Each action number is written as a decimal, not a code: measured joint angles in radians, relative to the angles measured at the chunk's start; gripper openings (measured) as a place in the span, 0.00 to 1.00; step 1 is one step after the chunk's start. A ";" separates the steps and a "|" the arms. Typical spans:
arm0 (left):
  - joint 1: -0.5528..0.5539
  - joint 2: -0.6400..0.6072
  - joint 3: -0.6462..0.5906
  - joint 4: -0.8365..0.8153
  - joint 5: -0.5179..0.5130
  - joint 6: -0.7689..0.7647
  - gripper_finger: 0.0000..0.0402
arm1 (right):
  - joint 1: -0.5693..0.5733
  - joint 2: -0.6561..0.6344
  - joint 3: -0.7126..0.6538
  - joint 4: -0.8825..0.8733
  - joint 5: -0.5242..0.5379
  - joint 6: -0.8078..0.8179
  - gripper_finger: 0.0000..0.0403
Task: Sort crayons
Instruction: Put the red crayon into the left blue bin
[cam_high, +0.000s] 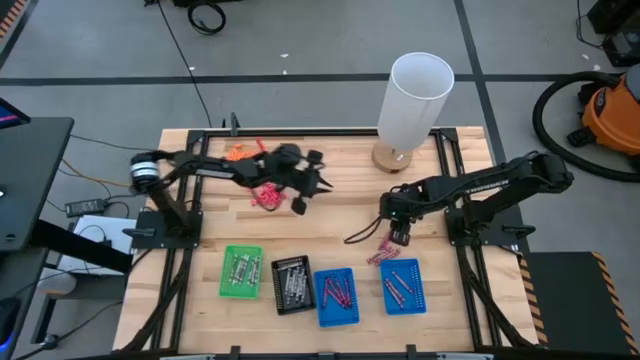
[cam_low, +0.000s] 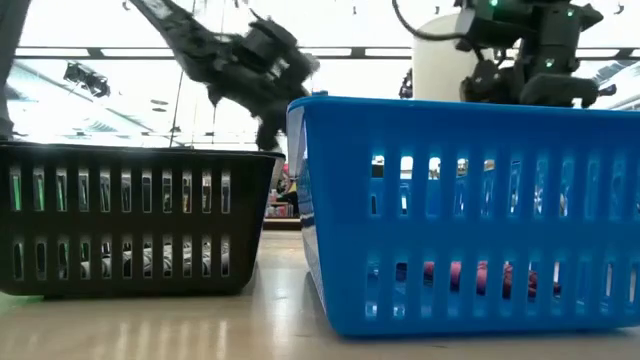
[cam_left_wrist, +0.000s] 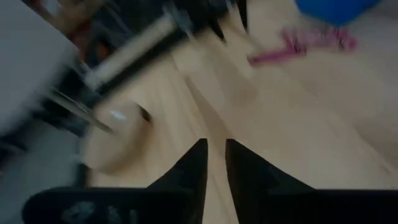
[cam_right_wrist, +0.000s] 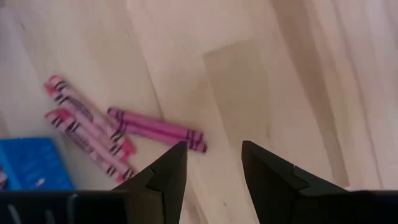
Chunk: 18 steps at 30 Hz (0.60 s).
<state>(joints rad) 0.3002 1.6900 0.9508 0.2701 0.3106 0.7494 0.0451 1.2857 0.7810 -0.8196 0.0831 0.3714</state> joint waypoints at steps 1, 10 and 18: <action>0.005 -0.039 -0.037 0.046 0.003 0.003 0.15 | 0.003 0.015 0.009 -0.003 -0.004 -0.003 0.40; 0.073 -0.168 -0.313 0.543 0.090 -0.057 0.09 | 0.044 0.210 0.096 -0.122 -0.025 -0.080 0.40; 0.077 -0.168 -0.331 0.579 0.084 -0.082 0.09 | 0.073 0.300 0.107 -0.057 0.024 -0.162 0.40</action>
<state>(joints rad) 0.3767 1.5215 0.6201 0.8494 0.3950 0.6674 0.1184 1.5857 0.8880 -0.8770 0.1072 0.2095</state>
